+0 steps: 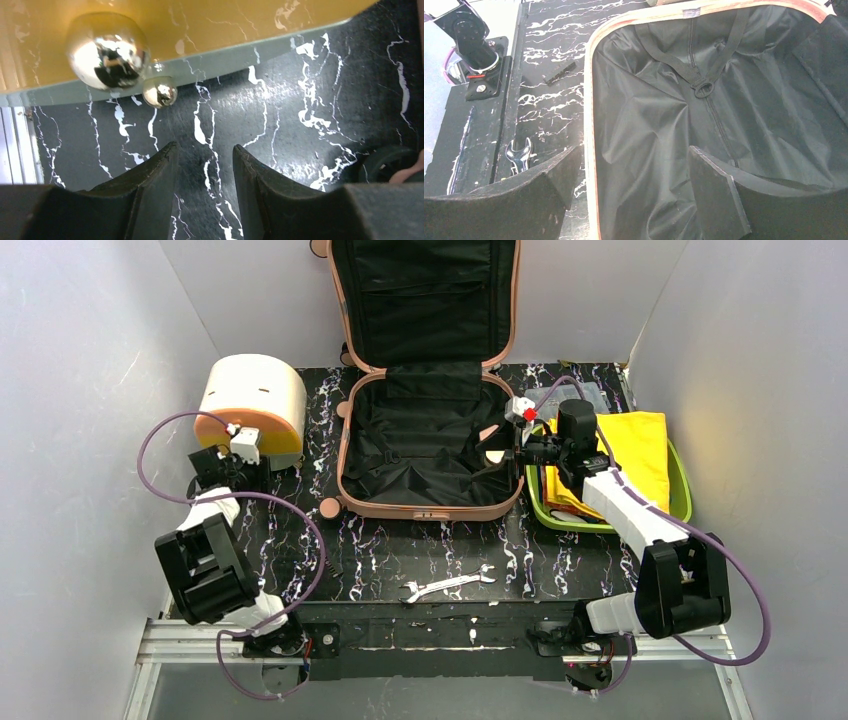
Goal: Open, take out, and arrange the luggage
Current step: Move the storage box to the corner of the board.
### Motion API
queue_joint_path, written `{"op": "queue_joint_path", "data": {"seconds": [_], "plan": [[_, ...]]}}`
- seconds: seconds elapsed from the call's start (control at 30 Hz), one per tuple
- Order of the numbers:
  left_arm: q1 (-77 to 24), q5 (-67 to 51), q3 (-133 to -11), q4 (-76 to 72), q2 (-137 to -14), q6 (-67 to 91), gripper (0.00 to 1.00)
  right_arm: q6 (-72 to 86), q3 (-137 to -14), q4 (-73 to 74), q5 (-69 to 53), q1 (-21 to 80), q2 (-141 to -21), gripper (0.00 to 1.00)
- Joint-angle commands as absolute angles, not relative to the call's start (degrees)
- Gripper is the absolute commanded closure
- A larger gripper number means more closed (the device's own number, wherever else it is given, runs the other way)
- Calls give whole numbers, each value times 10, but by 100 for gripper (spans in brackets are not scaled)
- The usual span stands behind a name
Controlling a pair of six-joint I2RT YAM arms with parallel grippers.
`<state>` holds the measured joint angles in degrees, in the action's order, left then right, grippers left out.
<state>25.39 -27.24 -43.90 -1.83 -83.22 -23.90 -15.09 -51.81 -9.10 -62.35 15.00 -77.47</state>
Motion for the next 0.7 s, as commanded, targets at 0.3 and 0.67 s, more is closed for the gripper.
{"op": "queue_joint_path", "data": {"seconds": [0.3, 0.67], "plan": [[257, -242, -488, -125, -898, -221, 58, -155, -518, -107, -633, 147, -792, 14], [265, -305, -462, -196, -904, -198, 61, -157, -517, -106, -629, 147, -802, 14]]}}
